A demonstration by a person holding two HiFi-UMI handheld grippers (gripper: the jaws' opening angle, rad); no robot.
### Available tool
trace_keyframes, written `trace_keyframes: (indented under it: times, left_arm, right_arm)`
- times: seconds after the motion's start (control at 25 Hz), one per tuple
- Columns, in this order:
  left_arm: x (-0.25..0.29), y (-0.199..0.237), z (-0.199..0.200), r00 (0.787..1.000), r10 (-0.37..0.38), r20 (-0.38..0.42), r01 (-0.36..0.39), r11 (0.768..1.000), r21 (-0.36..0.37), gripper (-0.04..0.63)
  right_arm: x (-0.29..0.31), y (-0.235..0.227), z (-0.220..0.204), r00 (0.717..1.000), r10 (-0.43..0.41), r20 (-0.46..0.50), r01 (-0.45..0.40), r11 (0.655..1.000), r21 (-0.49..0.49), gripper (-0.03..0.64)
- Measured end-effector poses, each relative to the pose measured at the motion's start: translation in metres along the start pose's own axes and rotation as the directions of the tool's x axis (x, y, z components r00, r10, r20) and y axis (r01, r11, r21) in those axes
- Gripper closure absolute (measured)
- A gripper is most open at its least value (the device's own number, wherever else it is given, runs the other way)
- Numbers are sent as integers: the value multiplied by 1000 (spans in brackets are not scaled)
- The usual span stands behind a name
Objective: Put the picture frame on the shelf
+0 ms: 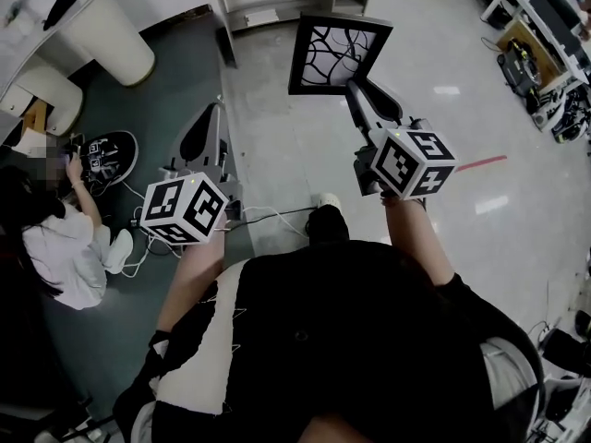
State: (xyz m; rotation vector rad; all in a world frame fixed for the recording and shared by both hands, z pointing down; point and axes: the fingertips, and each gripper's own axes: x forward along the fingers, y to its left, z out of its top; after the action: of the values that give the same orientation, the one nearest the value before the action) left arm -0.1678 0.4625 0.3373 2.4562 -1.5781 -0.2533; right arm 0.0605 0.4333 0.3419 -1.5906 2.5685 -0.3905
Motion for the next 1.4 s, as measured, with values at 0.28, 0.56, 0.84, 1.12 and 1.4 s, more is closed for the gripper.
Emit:
trace_keyframes:
  times: [0.28,0.56,0.84,1.12,1.4]
  left_arm:
    - [98,7,15,999,26,29,-27,999,17,584]
    - [205,-2,36,996,25,82,-27,999,22,584]
    - [226,4,15,984,-39,171,27,997,73,584]
    - [254,8,11,986,-17,166,6,998,67,584]
    - [293,6,18,991,-6,132,1,999,35,584]
  right_arm:
    - [84,-68,34,999,48,-9,-48,999,-6,531]
    - [156,-138,87,995,102,-1,-102,995,-17,531]
    - [171,-142,84,979,177,98,-169,982,-84,532]
    - [191,-165,91,978,179,111,-169,981,-95,532]
    - [210,-201,85,989,141,32,-140,989,-42,532]
